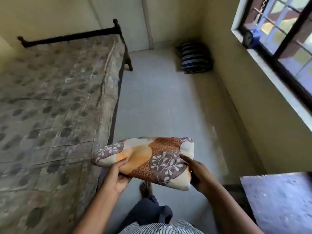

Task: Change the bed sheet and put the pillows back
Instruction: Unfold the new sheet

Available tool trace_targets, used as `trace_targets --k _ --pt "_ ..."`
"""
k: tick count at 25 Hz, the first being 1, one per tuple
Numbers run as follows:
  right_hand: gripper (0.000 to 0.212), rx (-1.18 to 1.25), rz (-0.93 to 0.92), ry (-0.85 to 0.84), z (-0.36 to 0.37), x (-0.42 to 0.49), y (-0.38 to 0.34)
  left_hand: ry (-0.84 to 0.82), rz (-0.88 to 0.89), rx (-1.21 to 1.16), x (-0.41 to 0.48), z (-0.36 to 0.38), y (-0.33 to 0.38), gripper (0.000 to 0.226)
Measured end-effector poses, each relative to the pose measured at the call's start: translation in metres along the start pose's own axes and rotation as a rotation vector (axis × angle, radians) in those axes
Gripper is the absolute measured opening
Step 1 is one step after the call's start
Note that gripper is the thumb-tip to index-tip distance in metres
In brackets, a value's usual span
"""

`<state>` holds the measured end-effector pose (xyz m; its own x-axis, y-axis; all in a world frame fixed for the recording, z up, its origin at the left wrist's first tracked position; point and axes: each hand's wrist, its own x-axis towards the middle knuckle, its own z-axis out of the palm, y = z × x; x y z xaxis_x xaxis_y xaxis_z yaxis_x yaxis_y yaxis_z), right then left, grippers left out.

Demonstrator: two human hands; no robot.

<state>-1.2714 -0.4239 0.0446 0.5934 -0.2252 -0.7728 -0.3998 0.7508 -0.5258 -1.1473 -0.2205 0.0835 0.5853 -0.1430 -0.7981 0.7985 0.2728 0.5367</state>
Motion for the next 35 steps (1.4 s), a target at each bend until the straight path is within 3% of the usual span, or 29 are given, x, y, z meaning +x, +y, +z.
trace_targets --k 5,9,13,20,23,28,32,35 --pt "0.039 -0.248 -0.011 -0.128 0.136 0.069 -0.035 0.183 0.042 -0.239 0.034 -0.042 0.095 0.003" --pt "0.054 -0.348 -0.059 -0.177 0.250 0.122 -0.078 0.189 0.090 -0.394 0.079 -0.056 0.187 0.008" --pt "0.034 -0.334 -0.126 -0.220 0.334 0.166 -0.125 0.103 0.126 -0.424 0.140 -0.048 0.282 0.005" --pt "0.027 -0.210 -0.236 -0.184 0.402 0.270 -0.226 0.019 0.094 -0.382 0.262 0.046 0.407 0.003" --pt "0.029 -0.205 -0.241 -0.211 0.440 0.327 -0.289 0.059 0.095 -0.376 0.313 0.101 0.470 0.011" --pt "0.024 -0.265 -0.241 -0.289 0.533 0.421 -0.399 0.092 0.215 -0.421 0.388 0.172 0.585 0.016" --pt "0.041 -0.352 -0.283 -0.327 0.629 0.503 -0.469 0.095 0.340 -0.470 0.455 0.200 0.676 0.026" --pt "0.039 -0.385 -0.318 -0.367 0.694 0.555 -0.502 0.103 0.416 -0.540 0.508 0.206 0.731 0.024"
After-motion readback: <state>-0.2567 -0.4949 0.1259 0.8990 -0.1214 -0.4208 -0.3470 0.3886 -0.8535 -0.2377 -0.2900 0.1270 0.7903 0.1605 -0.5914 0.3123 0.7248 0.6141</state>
